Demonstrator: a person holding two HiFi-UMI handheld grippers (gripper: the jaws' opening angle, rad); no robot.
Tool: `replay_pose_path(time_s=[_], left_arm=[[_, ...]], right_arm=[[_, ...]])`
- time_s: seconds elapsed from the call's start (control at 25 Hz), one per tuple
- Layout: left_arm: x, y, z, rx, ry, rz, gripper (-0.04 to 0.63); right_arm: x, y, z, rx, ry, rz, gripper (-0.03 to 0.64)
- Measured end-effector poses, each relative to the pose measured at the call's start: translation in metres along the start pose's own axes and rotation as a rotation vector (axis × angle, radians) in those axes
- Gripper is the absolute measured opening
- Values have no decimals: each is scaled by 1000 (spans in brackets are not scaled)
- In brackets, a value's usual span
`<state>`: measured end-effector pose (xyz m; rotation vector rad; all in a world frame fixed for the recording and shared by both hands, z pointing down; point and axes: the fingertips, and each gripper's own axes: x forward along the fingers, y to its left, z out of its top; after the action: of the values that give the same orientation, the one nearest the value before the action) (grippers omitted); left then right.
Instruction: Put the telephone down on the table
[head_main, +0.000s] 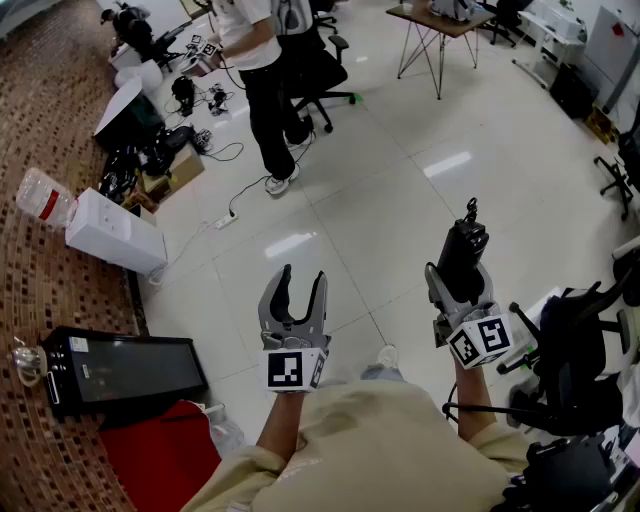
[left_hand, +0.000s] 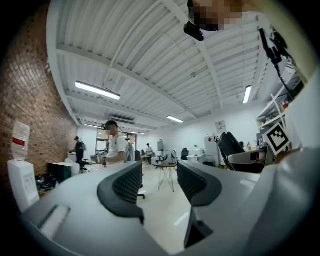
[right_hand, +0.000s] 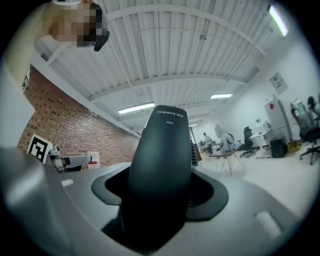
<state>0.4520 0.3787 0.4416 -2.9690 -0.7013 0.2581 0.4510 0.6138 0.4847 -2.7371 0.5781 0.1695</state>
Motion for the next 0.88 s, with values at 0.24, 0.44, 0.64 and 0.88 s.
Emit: replay_pose_path(time_s=[0.24,0.44,0.64,0.88], left_arm=[[-112,60,-3,53,-13,206,201],[-246,147,-11,94,76,562,201],[-360,188,7,143,129,826,201],[-555,257,28,132,160,1199,201]], right_arm=[[29,123,-51,39,26,270,308],[78,267,-105,45,95,549,308],[88,385,-126,87,142,754,308],[83,605,-187,26,215,1007,308]])
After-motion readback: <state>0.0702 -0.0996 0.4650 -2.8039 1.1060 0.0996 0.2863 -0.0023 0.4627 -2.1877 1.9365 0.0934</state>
